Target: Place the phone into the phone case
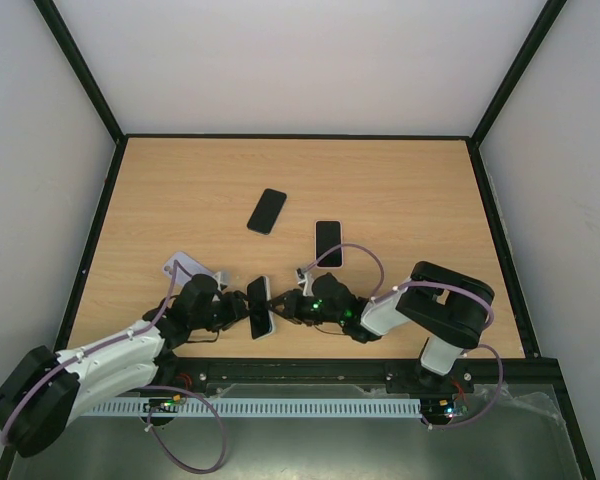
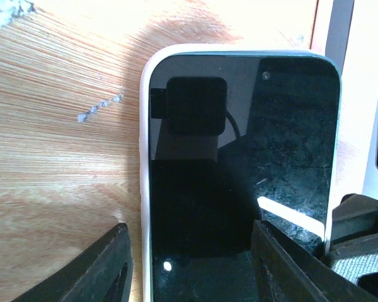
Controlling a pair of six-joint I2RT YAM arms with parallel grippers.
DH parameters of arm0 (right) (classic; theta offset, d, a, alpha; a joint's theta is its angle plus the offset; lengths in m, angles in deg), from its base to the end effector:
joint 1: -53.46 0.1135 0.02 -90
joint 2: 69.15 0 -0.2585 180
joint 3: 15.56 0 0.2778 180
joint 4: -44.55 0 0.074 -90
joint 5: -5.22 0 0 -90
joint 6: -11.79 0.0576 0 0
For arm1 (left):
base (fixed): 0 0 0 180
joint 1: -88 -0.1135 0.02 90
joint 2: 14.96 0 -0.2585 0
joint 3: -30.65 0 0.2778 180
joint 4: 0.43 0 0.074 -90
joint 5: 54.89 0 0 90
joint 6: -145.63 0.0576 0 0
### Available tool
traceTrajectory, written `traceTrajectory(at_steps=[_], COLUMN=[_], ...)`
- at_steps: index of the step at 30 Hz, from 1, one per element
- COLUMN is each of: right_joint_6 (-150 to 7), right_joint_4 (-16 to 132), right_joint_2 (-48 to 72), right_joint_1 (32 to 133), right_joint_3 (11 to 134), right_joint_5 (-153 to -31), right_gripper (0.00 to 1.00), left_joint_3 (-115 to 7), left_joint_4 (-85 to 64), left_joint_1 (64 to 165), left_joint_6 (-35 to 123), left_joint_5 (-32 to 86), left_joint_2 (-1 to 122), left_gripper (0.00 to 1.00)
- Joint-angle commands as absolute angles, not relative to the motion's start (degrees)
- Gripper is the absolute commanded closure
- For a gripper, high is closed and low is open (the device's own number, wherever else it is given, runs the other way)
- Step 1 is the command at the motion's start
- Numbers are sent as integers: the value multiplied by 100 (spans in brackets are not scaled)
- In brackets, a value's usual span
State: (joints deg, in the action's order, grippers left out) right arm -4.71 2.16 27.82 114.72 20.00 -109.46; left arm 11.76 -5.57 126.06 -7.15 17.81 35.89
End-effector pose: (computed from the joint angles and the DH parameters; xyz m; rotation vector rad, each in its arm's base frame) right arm 0.1250 0.2779 0.0850 -0.1169 2.4376 1.7900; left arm 0.1433 -0.1339 0.0891 -0.3511 2.4881 -1.2036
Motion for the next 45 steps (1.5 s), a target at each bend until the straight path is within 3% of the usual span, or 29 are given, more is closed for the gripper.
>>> traceTrajectory(at_steps=[1, 4, 8, 19, 27, 35, 39, 45], right_joint_6=[-620, -671, -753, -1421, -1082, -1019, -944, -605], right_joint_4=[278, 366, 527, 1679, 766, 613, 464, -309], right_joint_2=[2704, 2715, 2740, 2316, 1975, 653, 172, 137], right_joint_1=[11513, 11508, 11510, 11522, 11514, 11507, 11504, 11508], right_joint_3=[2267, 2284, 2332, 2550, 2124, 1777, 1620, 1540], right_joint_5=[-10865, -10844, -10831, -10352, -10446, -10398, -10388, -10726], right_gripper=[79, 71, 70, 97, 98, 98, 98, 98], left_joint_3=[1194, 1177, 1172, 1176, 1309, 1333, 1351, 1536], left_joint_4=[-748, -736, -728, -791, -649, -504, -92, 1138], left_joint_1=[12632, 12632, 12632, 12617, 12499, 12334, 12326, 12324], left_joint_6=[-633, -648, -655, -724, -868, -1097, -1254, -1798], left_joint_5=[1826, 1819, 1815, 1729, 1338, 939, 687, 356], left_joint_2=[3750, 3783, 3784, 3390, 2436, 1372, 1092, 909], left_gripper=[47, 47, 48, 45, 33, 30, 30, 40])
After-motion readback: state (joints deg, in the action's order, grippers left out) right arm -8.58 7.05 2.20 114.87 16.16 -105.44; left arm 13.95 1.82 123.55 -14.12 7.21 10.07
